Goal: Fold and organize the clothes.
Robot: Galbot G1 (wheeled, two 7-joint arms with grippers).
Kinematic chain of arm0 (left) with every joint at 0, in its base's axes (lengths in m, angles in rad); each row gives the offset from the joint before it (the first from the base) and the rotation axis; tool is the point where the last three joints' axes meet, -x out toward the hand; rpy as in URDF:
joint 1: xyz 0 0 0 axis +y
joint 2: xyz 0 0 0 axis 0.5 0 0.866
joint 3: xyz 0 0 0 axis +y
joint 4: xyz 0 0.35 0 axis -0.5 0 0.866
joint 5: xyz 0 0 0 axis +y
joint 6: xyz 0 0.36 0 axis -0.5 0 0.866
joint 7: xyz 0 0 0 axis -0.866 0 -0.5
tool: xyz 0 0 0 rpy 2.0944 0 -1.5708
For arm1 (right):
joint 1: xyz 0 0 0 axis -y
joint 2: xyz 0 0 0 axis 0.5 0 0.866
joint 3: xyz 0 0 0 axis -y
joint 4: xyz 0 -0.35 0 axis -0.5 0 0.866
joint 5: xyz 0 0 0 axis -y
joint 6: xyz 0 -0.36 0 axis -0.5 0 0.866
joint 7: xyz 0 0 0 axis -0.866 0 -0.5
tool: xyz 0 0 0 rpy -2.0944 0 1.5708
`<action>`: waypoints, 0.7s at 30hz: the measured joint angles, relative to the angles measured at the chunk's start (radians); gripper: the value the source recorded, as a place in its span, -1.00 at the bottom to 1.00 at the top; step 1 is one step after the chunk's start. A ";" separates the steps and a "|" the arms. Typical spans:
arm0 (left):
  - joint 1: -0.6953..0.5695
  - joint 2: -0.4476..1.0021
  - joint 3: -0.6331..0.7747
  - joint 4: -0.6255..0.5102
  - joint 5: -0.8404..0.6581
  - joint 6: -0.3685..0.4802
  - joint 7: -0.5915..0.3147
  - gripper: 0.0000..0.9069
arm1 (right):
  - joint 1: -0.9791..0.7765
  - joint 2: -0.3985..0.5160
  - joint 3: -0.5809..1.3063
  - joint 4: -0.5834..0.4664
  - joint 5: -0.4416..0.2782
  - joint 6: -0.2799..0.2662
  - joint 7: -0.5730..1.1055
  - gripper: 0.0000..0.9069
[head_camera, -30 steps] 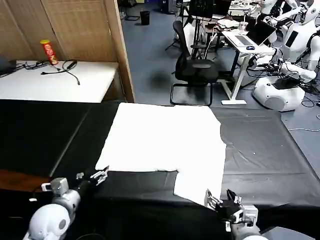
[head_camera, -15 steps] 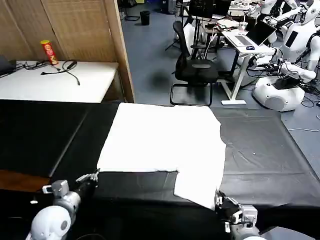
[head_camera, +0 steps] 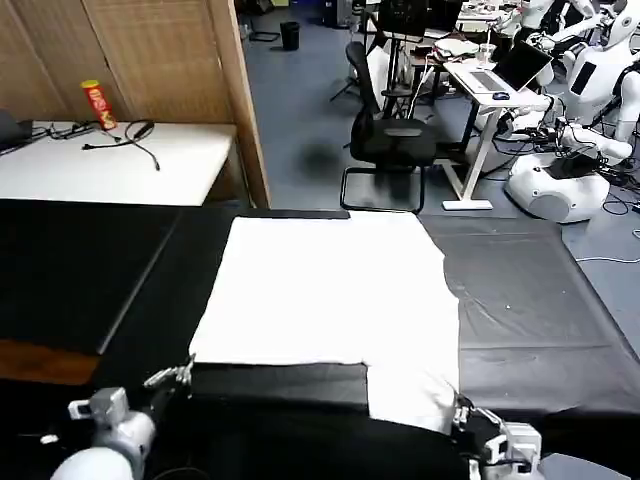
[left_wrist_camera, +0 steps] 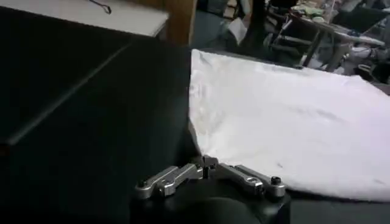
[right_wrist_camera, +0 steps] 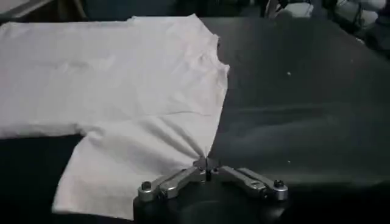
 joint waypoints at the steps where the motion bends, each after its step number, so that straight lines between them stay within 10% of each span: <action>1: 0.014 -0.002 -0.007 -0.008 0.000 -0.003 0.000 -1.00 | -0.006 -0.001 0.002 0.002 0.003 0.001 -0.001 -1.00; 21: -0.169 -0.017 0.046 0.064 0.047 -0.133 0.039 -1.00 | 0.380 -0.156 0.016 -0.318 0.085 0.315 -0.213 -1.00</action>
